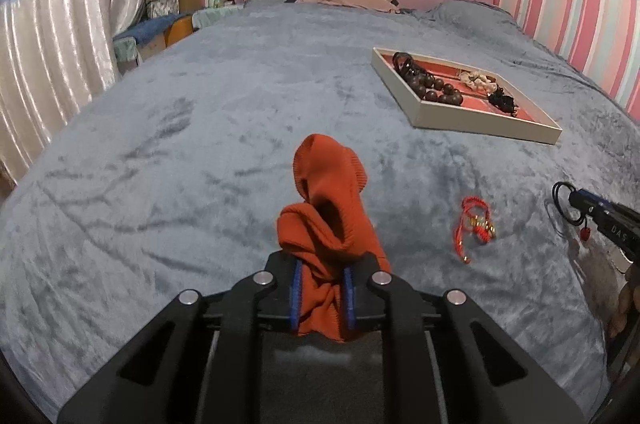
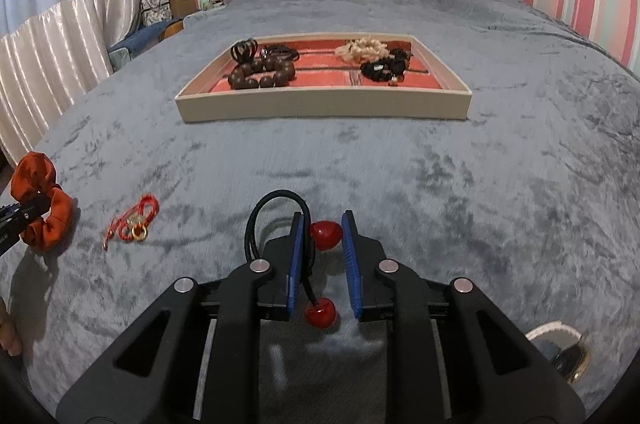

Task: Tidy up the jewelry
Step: 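Carry the orange scrunchie and hair tie into the tray and release both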

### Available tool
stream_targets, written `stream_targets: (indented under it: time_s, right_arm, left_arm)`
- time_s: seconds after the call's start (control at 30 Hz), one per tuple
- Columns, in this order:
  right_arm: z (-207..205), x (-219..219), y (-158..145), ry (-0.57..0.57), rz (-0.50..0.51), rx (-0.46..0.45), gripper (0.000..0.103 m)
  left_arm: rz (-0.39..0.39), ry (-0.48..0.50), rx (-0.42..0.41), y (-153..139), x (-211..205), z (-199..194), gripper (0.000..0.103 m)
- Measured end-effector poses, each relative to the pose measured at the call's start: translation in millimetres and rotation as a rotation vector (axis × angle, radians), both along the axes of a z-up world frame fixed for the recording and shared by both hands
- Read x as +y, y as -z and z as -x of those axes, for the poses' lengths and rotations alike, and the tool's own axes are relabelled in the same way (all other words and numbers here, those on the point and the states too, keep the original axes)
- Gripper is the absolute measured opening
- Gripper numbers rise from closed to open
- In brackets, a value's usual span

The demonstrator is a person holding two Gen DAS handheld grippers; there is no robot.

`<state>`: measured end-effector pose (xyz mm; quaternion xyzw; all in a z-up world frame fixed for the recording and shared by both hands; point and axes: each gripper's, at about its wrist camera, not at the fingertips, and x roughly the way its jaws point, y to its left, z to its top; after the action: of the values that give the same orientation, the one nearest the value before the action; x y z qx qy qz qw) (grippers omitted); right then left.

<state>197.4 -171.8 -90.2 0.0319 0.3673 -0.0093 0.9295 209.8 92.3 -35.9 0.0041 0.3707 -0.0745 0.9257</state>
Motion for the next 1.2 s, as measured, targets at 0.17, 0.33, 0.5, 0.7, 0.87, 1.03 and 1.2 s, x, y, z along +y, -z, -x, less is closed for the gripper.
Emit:
stream_targets:
  time_s: [0.17, 0.33, 0.5, 0.7, 0.87, 1.03, 1.2]
  right_arm:
    - [-10, -13, -16, 0.008, -0.008, -0.035, 0.02]
    - [-22, -28, -37, 0.014, -0.019, -0.065, 0.02]
    - [-40, -38, -56, 0.013, 0.015, -0.092, 0.019]
    - [-70, -55, -70, 0.025, 0.038, -0.109, 0.02]
    - [-96, -68, -76, 0.027, 0.058, -0.108, 0.019]
    - [-118, -79, -78, 0.021, 0.097, -0.104, 0.019]
    - [-148, -92, -70, 0.023, 0.108, -0.075, 0.019]
  left_arm:
    - [0.014, 0.027, -0.034, -21, -16, -7, 0.016]
    - [0.009, 0.068, -0.068, -41, -44, -20, 0.016]
    - [-0.003, 0.094, -0.099, -58, -74, -35, 0.016]
    - [-0.007, 0.102, -0.121, -77, -115, -62, 0.016]
    - [0.005, 0.102, -0.105, -83, -148, -91, 0.016]
    - [0.002, 0.09, -0.068, -77, -175, -122, 0.016]
    - [0.029, 0.061, -0.01, -66, -188, -158, 0.016]
